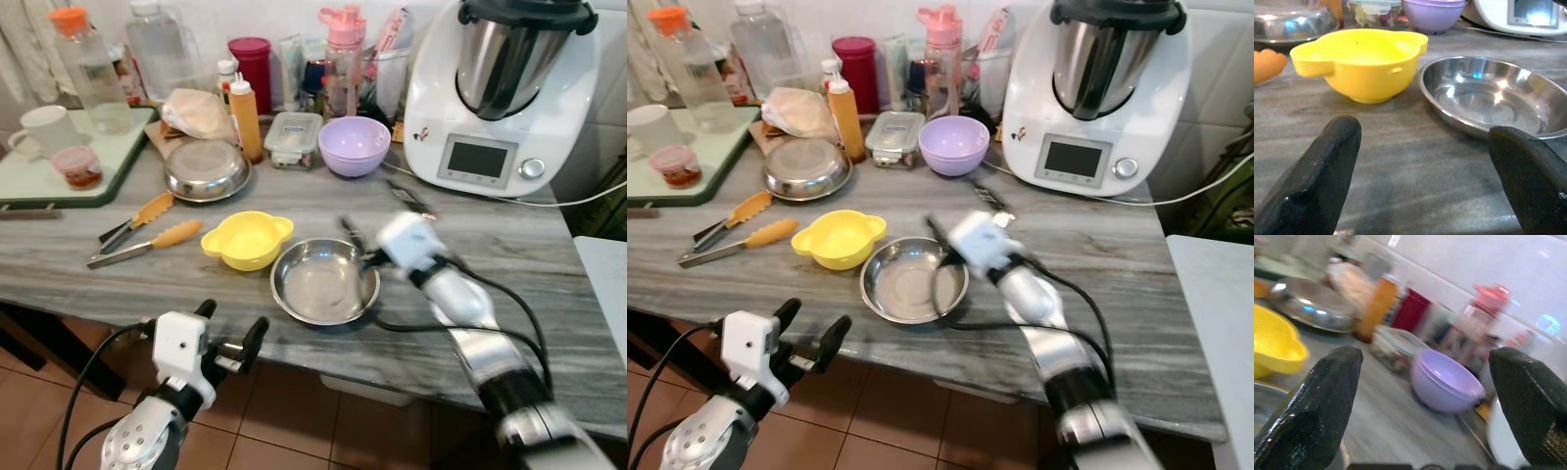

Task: Setting the table

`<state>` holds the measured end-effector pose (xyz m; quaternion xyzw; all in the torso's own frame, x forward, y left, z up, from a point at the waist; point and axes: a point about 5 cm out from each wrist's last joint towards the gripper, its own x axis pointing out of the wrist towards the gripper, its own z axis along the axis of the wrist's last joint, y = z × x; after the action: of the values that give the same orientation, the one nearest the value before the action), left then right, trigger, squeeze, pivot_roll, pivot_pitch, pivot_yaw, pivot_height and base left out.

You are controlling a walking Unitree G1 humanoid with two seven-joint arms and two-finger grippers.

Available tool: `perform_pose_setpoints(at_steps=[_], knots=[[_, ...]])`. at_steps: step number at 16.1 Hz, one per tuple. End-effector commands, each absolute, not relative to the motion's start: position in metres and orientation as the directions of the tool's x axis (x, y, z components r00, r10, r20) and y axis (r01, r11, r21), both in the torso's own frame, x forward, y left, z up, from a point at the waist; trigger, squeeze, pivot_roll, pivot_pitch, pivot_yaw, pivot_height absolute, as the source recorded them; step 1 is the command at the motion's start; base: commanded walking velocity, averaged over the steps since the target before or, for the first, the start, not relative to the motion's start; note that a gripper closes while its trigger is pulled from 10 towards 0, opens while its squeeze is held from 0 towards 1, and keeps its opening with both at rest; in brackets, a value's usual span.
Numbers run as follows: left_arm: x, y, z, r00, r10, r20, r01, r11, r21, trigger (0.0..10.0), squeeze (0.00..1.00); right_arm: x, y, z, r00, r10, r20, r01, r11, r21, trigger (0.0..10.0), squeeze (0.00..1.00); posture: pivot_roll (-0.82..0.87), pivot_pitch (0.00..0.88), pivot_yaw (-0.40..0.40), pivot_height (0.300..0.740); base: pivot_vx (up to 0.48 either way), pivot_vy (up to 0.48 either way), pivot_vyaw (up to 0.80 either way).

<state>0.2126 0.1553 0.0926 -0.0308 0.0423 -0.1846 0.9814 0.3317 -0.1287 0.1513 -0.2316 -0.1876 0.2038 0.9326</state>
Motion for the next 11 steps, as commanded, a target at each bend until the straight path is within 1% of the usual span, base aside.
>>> perform_pose_setpoints(at_steps=[1,4,7,9,11], knots=[[0.215,0.156,0.091,0.925,-0.375,-0.070,0.370,0.926,-0.069,10.0,0.00,0.327,-0.136,0.156,0.872,0.403,0.277,-0.243,0.849,-0.469,10.0,1.00,-0.10,0.017,0.064,0.740,0.000,0.000,0.00],[0.222,0.157,0.094,0.928,-0.371,-0.041,0.368,0.927,-0.067,10.0,0.00,0.314,-0.145,0.145,0.918,0.319,0.237,-0.211,0.897,-0.389,10.0,1.00,-0.13,0.010,0.076,0.740,0.000,0.000,0.00],[0.228,0.160,0.098,0.944,-0.330,0.001,0.329,0.941,-0.085,10.0,0.00,0.292,-0.143,0.121,0.952,0.281,0.122,-0.246,0.939,-0.241,10.0,1.00,-0.14,0.003,0.077,0.740,0.000,0.000,0.00],[0.230,0.162,0.099,0.953,-0.303,0.011,0.303,0.950,-0.079,10.0,0.00,0.282,-0.141,0.110,0.951,0.303,0.055,-0.290,0.942,-0.168,10.0,1.00,-0.14,0.003,0.074,0.740,0.000,0.000,0.00],[0.229,0.167,0.098,0.967,-0.253,0.014,0.253,0.964,-0.079,10.0,0.00,0.273,-0.144,0.104,0.943,0.332,0.015,-0.327,0.933,-0.149,10.0,1.00,-0.14,0.004,0.070,0.740,0.000,0.000,0.00]])
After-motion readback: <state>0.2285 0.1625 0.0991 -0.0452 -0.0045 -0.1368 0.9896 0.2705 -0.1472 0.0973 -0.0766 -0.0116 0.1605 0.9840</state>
